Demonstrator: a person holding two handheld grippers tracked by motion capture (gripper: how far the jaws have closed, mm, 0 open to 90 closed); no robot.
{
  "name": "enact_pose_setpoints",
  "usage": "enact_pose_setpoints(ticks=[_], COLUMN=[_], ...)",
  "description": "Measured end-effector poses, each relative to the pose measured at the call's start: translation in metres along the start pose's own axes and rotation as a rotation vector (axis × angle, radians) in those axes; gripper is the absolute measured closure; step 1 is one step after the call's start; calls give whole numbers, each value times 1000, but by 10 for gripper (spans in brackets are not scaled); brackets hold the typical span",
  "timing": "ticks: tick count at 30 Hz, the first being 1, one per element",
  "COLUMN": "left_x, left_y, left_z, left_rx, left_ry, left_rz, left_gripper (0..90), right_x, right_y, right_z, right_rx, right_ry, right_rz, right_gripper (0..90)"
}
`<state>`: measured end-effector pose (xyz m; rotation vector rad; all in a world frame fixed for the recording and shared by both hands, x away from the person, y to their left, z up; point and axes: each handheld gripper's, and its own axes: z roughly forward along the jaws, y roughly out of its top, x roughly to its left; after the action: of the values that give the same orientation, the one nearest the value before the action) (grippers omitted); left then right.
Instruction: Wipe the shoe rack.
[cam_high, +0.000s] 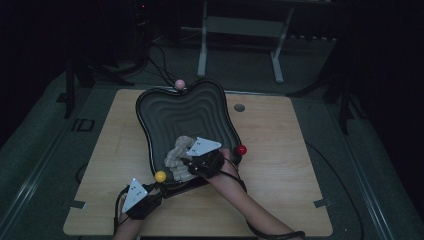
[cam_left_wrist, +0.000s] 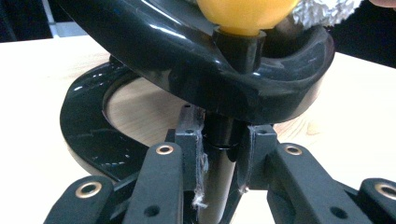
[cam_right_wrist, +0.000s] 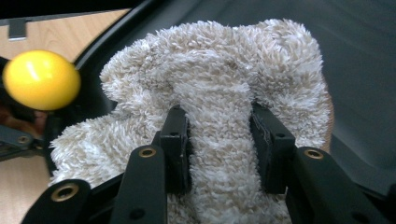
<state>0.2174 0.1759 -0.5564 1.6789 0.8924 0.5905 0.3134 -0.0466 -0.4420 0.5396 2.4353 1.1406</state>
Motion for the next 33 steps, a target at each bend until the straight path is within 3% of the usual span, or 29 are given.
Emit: enact_pose_setpoints(ticks=[6, 18, 25, 26, 33], left_x=[0, 0, 1, 1, 1], left_y=[0, 0, 0, 0, 0], left_z=[0, 1, 1, 0, 0], left_rx=[0, -2, -3, -2, -1], left_ry=[-1, 3, 1, 0, -2], left_rz=[-6, -5, -6, -7, -7], left_gripper=[722, 722, 722, 722, 722], right_x=[-14, -18, -23, -26, -42], right_y=[-8, -4, 25, 40, 92], right_z=[-6, -7, -10, -8, 5], right_rx=[-8, -14, -73, -93, -150], right_ry=[-21, -14, 2, 5, 11], right_rz=[44, 68, 84, 88, 129], right_gripper=[615, 609, 617, 617, 619])
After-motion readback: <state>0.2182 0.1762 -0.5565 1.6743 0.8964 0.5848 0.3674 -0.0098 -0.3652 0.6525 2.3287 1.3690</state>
